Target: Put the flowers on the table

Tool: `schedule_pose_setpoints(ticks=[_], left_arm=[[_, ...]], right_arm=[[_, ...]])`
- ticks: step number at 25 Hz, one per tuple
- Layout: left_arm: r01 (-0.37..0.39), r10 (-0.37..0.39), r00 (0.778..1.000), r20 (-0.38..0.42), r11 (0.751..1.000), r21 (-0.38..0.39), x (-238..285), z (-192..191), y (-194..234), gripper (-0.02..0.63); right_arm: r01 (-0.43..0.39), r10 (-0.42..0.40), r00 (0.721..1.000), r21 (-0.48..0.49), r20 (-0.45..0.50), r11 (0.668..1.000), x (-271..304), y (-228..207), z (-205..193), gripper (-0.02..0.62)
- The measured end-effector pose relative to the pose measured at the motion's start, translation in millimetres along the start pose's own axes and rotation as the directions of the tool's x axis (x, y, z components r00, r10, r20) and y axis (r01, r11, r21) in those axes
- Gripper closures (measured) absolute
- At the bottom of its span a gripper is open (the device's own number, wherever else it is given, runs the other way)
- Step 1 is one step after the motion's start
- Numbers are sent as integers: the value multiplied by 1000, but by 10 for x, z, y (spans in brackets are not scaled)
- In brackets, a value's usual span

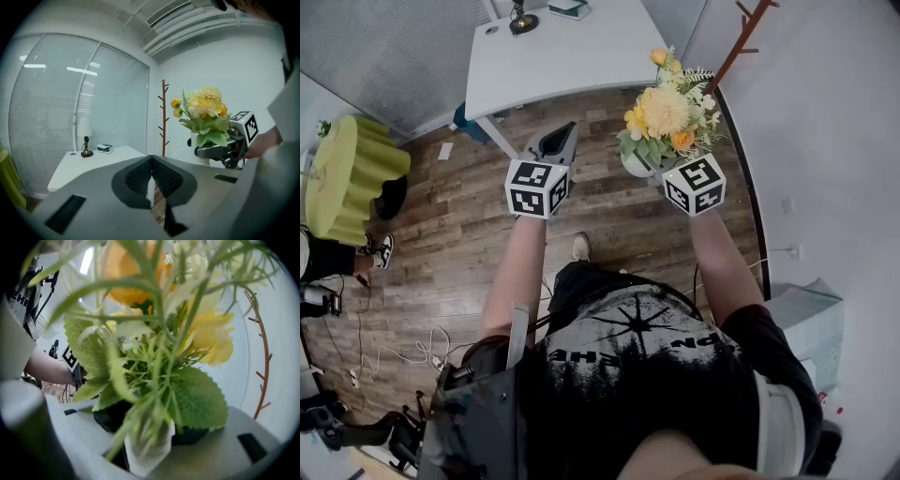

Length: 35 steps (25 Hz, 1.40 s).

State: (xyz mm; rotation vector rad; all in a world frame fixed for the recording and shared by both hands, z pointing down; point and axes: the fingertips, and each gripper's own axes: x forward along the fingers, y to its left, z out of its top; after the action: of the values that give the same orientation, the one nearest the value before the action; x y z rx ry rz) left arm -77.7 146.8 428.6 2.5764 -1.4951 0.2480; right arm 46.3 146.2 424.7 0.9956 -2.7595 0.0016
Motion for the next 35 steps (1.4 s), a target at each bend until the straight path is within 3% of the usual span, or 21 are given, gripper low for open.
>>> schedule_pose_setpoints(ticks=[11, 15, 21, 35], left_arm=[[-28, 28, 1000, 3, 1000, -2, -161, 31, -271, 595], [-34, 34, 999, 4, 999, -1, -211, 107, -159, 595], [-48, 48, 999, -7, 998, 37, -155, 46, -357, 595], [-66, 65, 998, 8, 997, 28, 61, 78, -108, 595]], right_arm=[[-16, 16, 1000, -2, 19, 1000, -341, 93, 27, 351], [-31, 31, 999, 12, 32, 999, -216, 142, 178, 350], [-35, 35, 998, 2, 54, 999, -386, 66, 98, 350], [-58, 58, 998, 13, 33, 998, -100, -103, 43, 350]])
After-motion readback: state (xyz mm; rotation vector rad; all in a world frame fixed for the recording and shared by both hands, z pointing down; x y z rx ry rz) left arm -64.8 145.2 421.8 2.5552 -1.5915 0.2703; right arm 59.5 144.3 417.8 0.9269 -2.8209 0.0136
